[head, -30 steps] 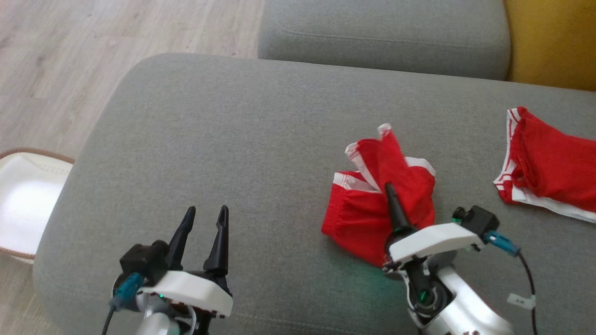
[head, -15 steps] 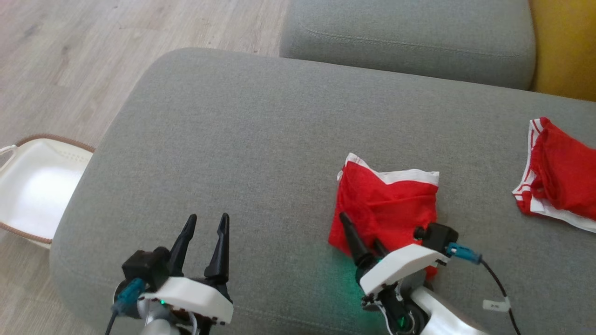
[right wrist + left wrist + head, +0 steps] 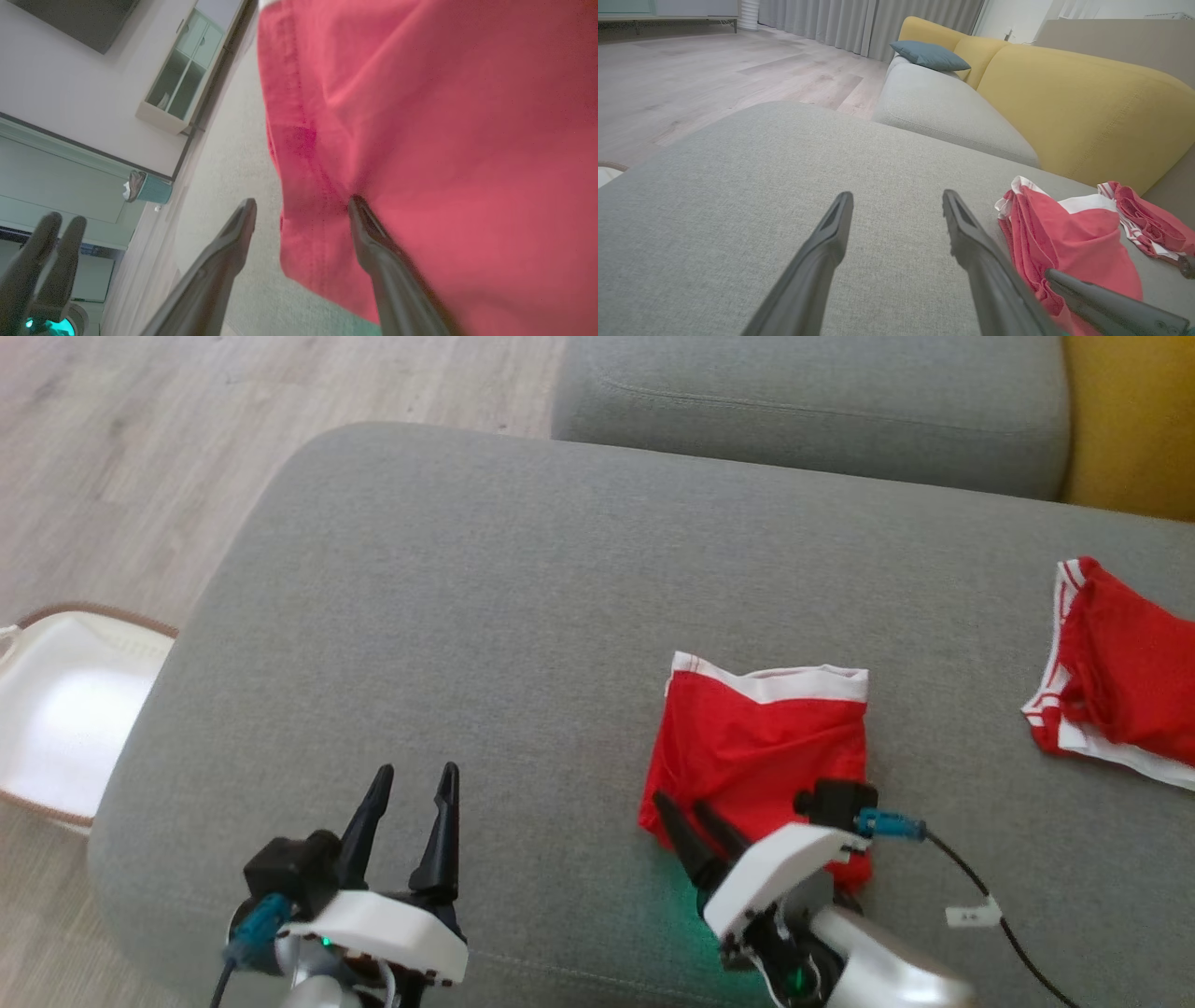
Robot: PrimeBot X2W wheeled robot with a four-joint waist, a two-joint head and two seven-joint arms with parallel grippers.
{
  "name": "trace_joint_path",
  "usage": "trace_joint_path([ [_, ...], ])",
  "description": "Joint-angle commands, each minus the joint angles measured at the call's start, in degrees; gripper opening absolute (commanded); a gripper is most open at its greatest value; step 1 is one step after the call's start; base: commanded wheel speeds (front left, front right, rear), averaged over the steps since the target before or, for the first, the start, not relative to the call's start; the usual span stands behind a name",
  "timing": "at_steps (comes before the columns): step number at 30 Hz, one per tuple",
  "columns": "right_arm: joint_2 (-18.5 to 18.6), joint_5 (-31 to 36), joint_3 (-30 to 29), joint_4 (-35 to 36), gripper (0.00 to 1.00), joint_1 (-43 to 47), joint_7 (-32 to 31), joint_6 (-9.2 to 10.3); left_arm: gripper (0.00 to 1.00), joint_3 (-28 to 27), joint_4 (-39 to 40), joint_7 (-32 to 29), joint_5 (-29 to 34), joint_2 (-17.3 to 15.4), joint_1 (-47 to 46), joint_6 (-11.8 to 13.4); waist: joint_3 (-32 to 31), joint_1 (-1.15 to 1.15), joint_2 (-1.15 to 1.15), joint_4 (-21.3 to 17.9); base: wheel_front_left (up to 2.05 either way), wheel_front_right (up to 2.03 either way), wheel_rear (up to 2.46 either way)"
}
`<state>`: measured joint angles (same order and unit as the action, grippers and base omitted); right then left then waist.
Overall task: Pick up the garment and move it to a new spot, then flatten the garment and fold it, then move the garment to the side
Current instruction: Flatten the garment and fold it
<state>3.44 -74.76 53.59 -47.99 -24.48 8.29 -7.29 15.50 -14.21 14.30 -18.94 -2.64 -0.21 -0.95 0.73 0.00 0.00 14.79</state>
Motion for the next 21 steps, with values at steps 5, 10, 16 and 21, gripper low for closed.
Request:
trace_joint_path([
  [5, -0.57, 1.48, 0.66, 0.46, 1.00, -5.49, 4.38, -0.20, 1.00, -2.55, 2.71, 0.70, -0.56, -0.24, -2.39, 0.38, -0.40, 0.00, 0.00, -2.45, 0.00, 0.00, 0.00],
  [10, 1.23, 10.90, -2.21, -2.01, 1.00, -9.19, 6.60, -0.20, 1.00, -3.82, 4.87, 0.70, -1.32, -0.24, -2.52, 0.30, -1.05, 0.00, 0.00, -5.43, 0.00, 0.00, 0.00],
  [16, 6.69, 33.80, -19.15, 4.66, 1.00, -6.76, 6.69, -0.20, 1.00, -5.00, 8.60, 0.70, -2.68, -0.23, -2.85, 0.45, -1.47, 0.00, 0.00, -8.95, 0.00, 0.00, 0.00],
  [21, 4.97, 51.00, -34.90, 14.24, 1.00, 3.13, 6.70, -0.20, 1.00, -5.58, 10.90, 0.70, -3.22, -0.23, -2.99, 0.30, -1.54, 0.00, 0.00, -11.51, 0.00, 0.00, 0.00],
])
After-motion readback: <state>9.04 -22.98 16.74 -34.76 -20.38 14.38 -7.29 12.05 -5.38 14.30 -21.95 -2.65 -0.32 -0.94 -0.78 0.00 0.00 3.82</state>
